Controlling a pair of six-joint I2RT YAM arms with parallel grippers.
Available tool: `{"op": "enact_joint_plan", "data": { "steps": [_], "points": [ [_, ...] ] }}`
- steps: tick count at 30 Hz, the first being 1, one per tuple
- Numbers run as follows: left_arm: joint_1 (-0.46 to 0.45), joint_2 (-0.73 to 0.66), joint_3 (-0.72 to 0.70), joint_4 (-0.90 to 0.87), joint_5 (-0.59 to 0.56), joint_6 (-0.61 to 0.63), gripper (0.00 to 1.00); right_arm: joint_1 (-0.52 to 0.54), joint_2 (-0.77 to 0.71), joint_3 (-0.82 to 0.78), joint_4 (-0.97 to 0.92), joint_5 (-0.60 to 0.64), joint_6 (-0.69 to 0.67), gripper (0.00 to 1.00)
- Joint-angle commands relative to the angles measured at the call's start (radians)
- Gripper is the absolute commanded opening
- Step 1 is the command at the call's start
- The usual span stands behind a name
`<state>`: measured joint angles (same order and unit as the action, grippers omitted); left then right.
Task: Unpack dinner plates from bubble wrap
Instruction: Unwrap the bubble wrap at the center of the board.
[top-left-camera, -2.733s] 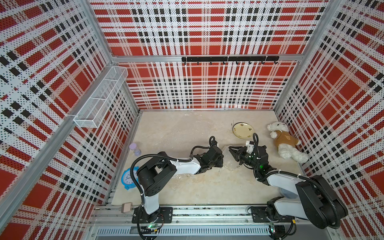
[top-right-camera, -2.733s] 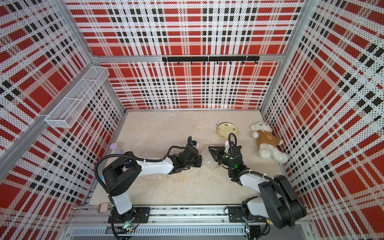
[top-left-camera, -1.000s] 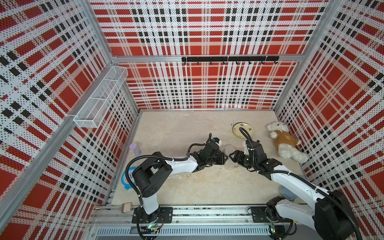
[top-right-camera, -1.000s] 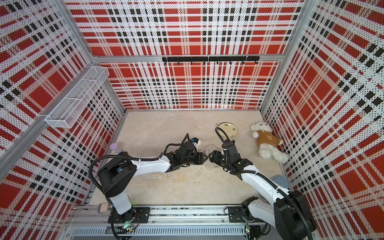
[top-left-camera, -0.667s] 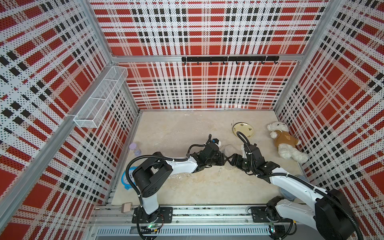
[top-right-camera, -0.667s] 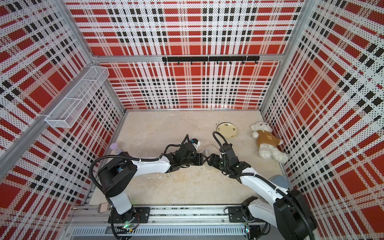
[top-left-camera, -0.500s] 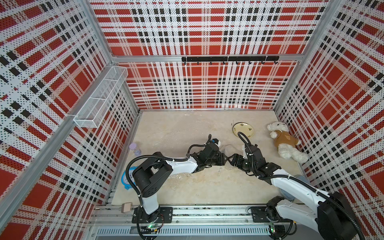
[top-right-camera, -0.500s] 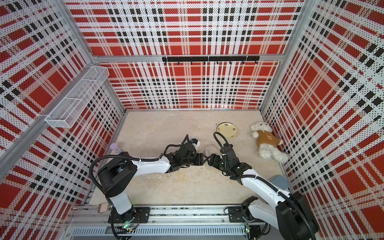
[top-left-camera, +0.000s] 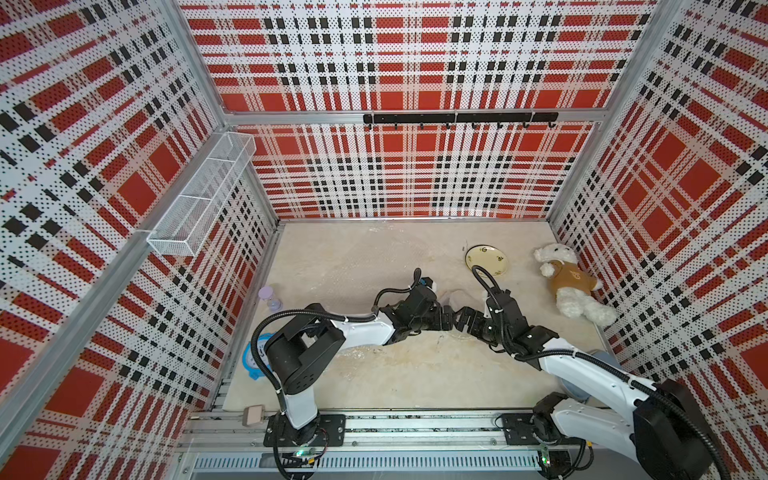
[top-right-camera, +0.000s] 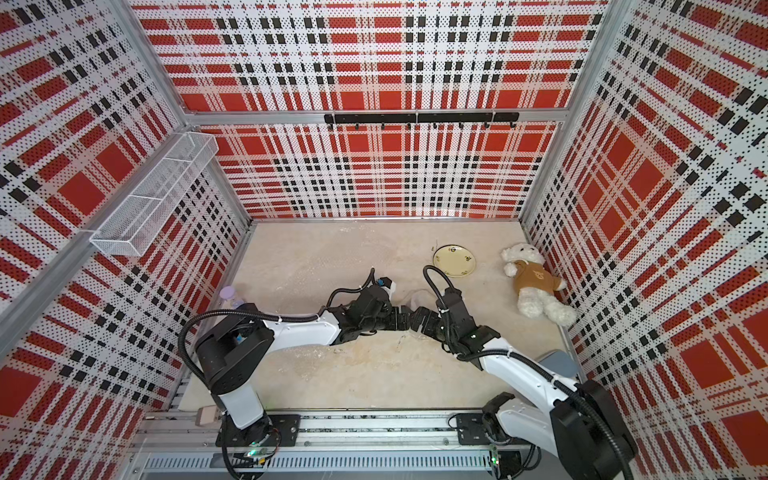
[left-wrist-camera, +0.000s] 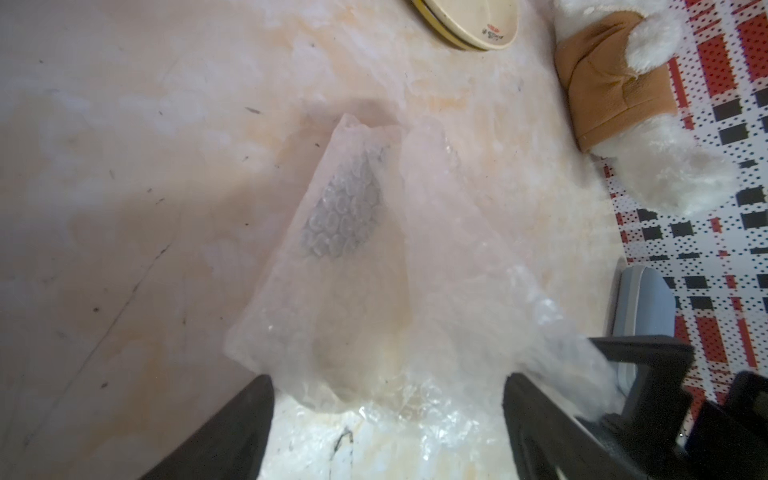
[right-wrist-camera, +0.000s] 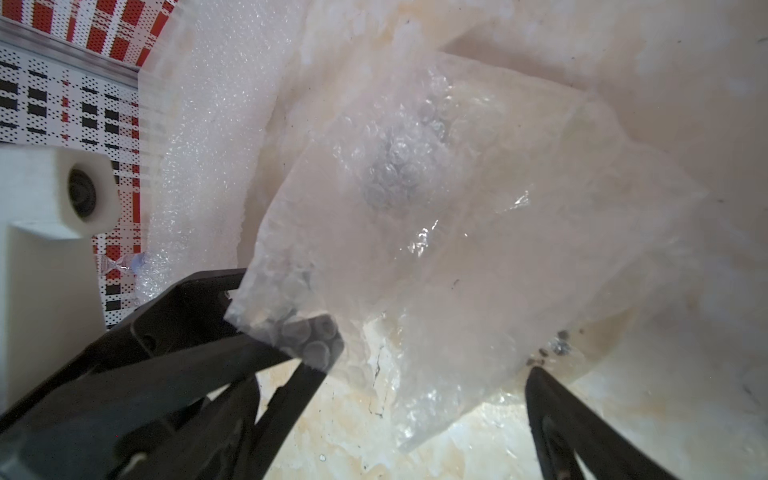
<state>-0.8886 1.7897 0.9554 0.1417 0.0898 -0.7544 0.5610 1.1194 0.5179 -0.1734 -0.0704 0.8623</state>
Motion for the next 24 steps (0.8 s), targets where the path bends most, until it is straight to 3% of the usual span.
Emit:
{"op": "enact_joint_plan", "data": {
  "steps": [1,2,3,15,24],
  "points": [
    [-0.003,-0.008,0.009,-0.001,0.011,0.008,0.91,0.015,-0.004,0.013,0.050,0.038,0.004,1.00],
    [-0.005,-0.010,0.008,-0.001,0.008,0.006,0.92,0.020,-0.013,0.011,0.042,0.042,0.003,1.00],
    [-0.006,-0.013,0.006,-0.001,0.003,0.004,1.00,0.025,-0.026,0.008,0.034,0.049,0.004,1.00],
    [-0.012,-0.021,0.002,-0.023,-0.044,-0.010,0.99,0.049,-0.153,-0.063,0.011,0.031,0.016,0.96],
    [-0.006,-0.061,-0.036,-0.036,-0.081,-0.005,0.99,0.045,-0.203,-0.115,0.058,-0.013,0.107,0.97]
  ]
}}
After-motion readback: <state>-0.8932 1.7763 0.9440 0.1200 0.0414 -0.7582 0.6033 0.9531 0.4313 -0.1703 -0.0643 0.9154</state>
